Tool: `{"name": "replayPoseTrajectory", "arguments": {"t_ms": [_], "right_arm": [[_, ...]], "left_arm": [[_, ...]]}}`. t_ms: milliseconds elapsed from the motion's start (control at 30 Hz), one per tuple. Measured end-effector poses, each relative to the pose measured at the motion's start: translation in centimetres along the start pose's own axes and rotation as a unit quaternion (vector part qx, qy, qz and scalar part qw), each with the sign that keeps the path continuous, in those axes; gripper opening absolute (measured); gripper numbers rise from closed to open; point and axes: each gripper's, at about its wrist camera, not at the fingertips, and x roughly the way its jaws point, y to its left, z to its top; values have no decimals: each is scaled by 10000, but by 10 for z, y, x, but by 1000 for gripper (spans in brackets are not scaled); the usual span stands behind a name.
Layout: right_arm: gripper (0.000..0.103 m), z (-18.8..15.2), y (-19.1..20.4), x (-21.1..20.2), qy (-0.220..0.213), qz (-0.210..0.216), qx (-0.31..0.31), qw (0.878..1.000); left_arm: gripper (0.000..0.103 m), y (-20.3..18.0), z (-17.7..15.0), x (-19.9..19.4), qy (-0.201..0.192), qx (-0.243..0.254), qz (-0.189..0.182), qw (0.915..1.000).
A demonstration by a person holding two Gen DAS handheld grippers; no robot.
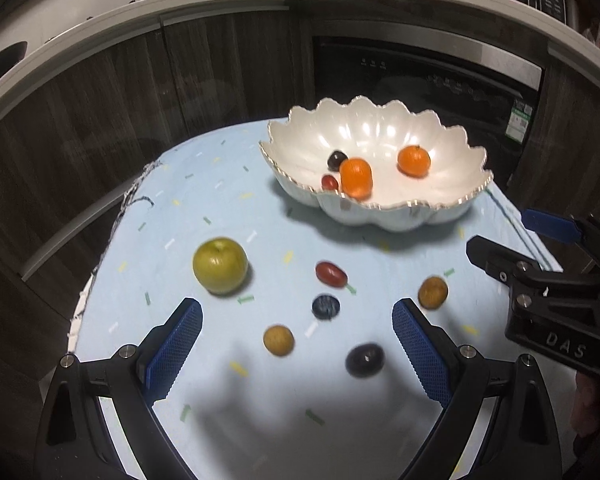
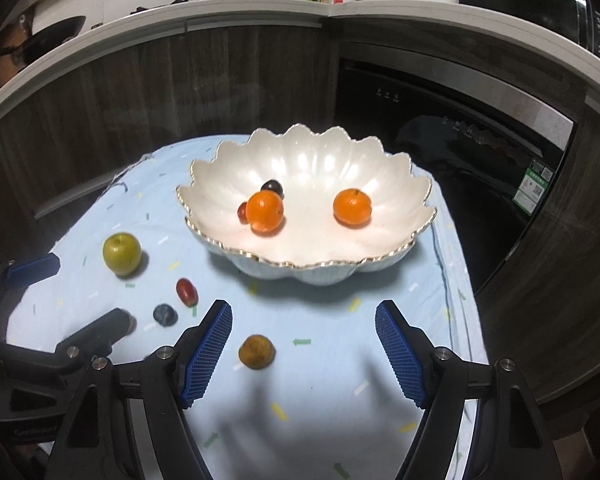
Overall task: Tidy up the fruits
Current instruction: 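Withdraw both open tools from the bowl toward the remaining fruits, then grasp a brown round fruit with the right tool while the left tool grasps a dark plum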
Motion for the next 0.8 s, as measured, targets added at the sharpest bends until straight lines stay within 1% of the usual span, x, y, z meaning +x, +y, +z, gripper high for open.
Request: {"name": "replayPoseTrajectory", "arguments": {"t_ms": [100, 200, 233, 367, 400, 500, 633, 800], "right_arm": [[70, -8, -1, 7, 86, 76, -51, 9999], [64, -15, 0, 13, 178, 149, -99, 9997], [63, -18, 0, 15, 204, 174, -107, 9996], [63, -24, 0, 20, 228, 280, -95, 9993], [63, -25, 0, 21, 232, 331, -88, 9991], [63, -27, 1, 23, 222, 420, -114, 9988], [63, -30, 4, 27, 219, 511, -161, 9983], [63, -33, 7, 35, 281, 533, -201, 9980]], "left_arm": [[97, -5, -9, 3, 24, 74, -45, 10000], [97, -10, -15, 7, 62, 133, -114, 9998], [97, -11, -16, 8, 63, 145, -131, 9998], [96, -16, -21, 12, 8, 233, -174, 9996], [93, -18, -23, 13, 11, 274, -194, 9994], [88, -23, -26, 17, 43, 368, -225, 9991], [86, -27, -30, 23, 107, 421, -283, 9987], [81, -30, -36, 32, 221, 429, -421, 9979]]}}
